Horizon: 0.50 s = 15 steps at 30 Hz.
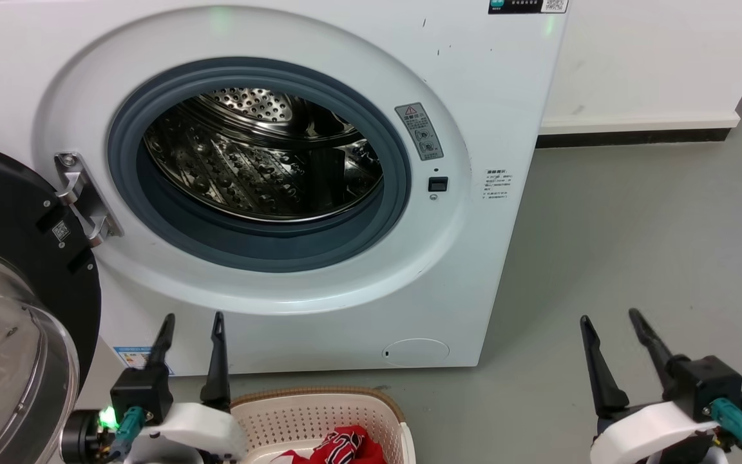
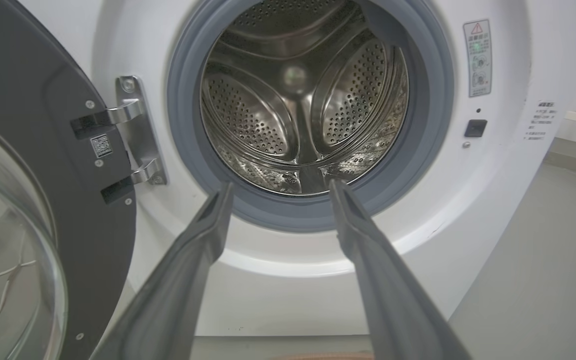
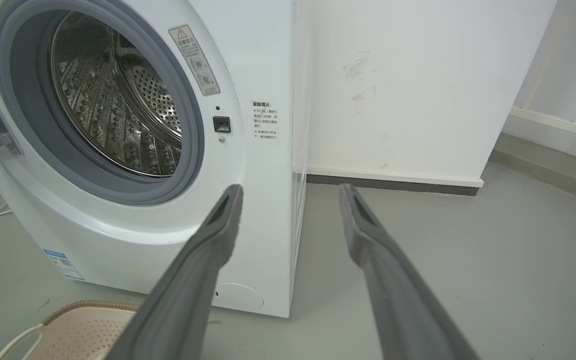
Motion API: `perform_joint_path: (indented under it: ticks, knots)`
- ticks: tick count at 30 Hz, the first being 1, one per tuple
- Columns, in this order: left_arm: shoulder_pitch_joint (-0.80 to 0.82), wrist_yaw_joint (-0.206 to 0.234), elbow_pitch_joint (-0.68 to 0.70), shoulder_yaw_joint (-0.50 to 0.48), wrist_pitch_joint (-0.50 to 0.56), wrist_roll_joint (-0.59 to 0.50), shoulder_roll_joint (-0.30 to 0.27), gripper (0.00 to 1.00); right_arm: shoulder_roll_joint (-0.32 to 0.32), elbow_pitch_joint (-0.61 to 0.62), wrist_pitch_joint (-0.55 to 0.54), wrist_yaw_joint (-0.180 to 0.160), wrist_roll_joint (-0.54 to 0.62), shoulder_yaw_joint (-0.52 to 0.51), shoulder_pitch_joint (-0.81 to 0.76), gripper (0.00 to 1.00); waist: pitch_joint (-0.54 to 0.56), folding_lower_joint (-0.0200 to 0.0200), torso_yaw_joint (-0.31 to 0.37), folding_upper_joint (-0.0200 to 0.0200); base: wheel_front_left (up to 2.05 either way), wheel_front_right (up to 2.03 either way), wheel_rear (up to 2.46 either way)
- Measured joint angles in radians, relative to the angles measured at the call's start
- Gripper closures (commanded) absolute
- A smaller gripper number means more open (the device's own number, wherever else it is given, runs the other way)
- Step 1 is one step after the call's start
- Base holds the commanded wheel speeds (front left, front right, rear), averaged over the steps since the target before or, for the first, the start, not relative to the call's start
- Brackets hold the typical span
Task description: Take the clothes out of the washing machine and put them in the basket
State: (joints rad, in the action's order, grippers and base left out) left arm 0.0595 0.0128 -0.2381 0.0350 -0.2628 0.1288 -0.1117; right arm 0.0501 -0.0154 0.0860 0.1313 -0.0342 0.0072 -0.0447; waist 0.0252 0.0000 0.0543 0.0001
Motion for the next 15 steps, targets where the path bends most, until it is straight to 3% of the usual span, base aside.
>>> perform_joint_path:
  ticks: [5, 15]
  knots:
    - [-0.021, -0.001, -0.043, -0.003, 0.018, 0.018, 0.009, 1.0, 0.0, -0.039, 0.0, 0.0, -0.018, 0.003, -0.018, 1.0, 0.0, 0.0001, 0.0, 0.0, 0.0, 0.0, 0.0]
    - [-0.019, -0.021, -0.044, -0.024, 0.068, 0.213, 0.017, 1.0, 0.005, -0.063, -0.017, 0.0, -0.242, 0.001, -0.014, 1.0, -0.003, 0.0, -0.005, 0.0, 0.0, 0.0, 0.0]
